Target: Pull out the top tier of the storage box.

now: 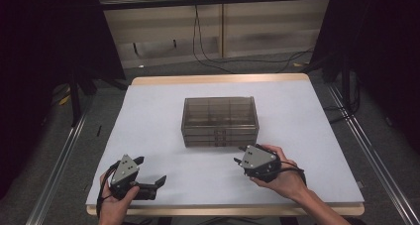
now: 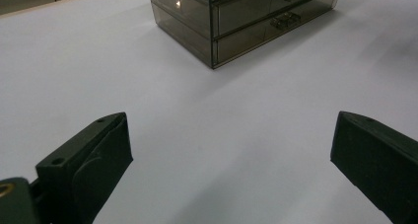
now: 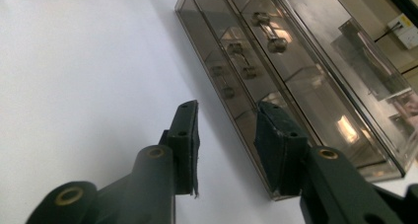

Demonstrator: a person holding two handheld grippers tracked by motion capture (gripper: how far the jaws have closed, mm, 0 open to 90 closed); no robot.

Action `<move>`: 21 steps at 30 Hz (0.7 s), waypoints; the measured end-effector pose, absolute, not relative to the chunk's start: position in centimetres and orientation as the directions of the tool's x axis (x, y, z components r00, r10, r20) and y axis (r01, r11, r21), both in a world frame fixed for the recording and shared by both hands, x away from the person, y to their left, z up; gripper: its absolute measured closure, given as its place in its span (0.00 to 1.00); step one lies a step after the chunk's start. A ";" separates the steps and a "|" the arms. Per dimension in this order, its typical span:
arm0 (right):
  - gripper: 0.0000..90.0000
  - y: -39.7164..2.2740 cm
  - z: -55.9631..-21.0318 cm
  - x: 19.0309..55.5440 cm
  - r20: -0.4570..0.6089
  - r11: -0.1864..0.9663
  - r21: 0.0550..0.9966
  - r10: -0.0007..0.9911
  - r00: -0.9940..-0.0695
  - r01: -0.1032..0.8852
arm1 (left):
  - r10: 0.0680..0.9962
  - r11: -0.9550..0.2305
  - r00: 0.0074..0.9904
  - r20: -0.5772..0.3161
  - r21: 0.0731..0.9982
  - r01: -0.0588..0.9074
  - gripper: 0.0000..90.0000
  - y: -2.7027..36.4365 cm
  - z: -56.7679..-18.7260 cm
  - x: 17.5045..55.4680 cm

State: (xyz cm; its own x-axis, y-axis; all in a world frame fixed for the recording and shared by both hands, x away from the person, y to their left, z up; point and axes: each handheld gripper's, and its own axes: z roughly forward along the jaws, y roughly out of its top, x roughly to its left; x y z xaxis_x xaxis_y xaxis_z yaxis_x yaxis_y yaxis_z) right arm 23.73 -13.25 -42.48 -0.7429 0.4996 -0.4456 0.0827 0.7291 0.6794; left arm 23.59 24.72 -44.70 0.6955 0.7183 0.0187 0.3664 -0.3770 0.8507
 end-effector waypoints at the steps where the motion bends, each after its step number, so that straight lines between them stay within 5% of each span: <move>1: 0.70 -13.0 -42.5 23.8 -0.467 0.737 0.672 0.500 -0.729 0.074 | 0.719 -0.376 0.695 0.018 0.851 0.367 0.02 24.7 -44.7 23.6; 21: 0.78 -10.3 -43.7 24.0 -0.659 0.852 0.523 0.389 -0.644 -0.020 | 0.719 -0.377 0.695 0.019 0.851 0.367 0.02 24.7 -44.7 23.6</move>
